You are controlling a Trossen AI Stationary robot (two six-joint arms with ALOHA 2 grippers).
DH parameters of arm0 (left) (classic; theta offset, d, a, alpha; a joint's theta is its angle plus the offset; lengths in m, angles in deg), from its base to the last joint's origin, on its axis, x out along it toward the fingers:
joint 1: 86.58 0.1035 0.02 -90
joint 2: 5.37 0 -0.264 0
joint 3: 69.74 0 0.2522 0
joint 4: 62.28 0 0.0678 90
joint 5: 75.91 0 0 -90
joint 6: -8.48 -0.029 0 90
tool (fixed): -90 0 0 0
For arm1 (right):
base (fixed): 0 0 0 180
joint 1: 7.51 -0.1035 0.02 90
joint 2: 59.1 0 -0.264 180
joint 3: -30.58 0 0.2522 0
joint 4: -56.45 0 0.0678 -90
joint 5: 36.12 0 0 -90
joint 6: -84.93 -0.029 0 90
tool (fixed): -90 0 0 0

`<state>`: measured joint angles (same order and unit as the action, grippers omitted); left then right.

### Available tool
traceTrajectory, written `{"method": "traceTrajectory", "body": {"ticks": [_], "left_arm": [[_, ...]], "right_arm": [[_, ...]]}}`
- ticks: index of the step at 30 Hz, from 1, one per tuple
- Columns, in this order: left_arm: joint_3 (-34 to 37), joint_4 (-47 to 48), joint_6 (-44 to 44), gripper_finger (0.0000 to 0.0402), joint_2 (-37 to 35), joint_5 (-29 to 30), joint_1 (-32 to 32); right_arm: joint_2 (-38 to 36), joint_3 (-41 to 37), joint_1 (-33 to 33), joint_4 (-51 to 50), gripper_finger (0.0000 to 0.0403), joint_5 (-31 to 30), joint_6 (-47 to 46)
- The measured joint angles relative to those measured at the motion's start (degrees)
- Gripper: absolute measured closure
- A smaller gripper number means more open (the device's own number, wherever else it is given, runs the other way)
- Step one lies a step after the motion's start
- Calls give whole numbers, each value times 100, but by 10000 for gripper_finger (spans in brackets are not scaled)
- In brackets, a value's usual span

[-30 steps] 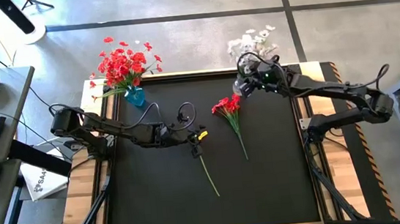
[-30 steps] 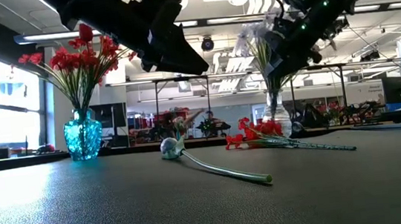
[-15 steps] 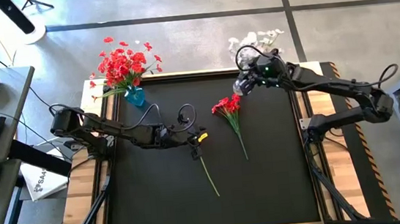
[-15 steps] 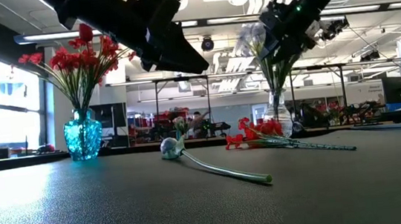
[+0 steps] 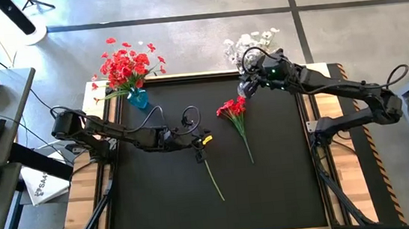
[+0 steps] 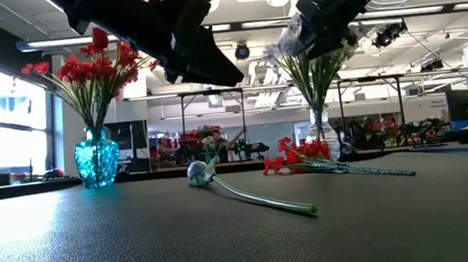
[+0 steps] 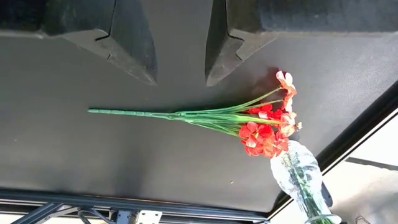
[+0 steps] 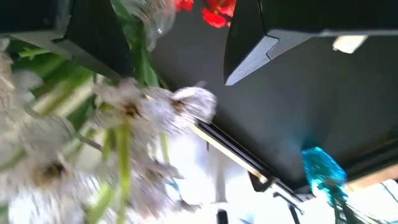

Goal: Sort flowers into vase by color
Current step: Adjust the transparent vase

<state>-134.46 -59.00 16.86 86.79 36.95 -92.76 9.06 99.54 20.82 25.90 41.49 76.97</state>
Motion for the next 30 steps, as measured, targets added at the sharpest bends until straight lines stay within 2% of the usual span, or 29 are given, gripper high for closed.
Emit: {"method": "traceTrajectory", "body": {"ticks": [12, 20, 25, 30], "left_arm": [[0, -2, 0, 279, 0, 0, 2], [0, 2, 0, 279, 0, 0, 2], [0, 15, 0, 279, 0, -4, 2], [0, 25, -2, 279, 0, -7, 2]], "right_arm": [[-14, -2, -189, 319, 158, 18, 52], [-328, -4, -396, 835, 158, 1, 250], [-552, -4, -759, 1185, 158, 44, 586], [-732, -7, -1473, 1386, 158, 356, 1145]]}}
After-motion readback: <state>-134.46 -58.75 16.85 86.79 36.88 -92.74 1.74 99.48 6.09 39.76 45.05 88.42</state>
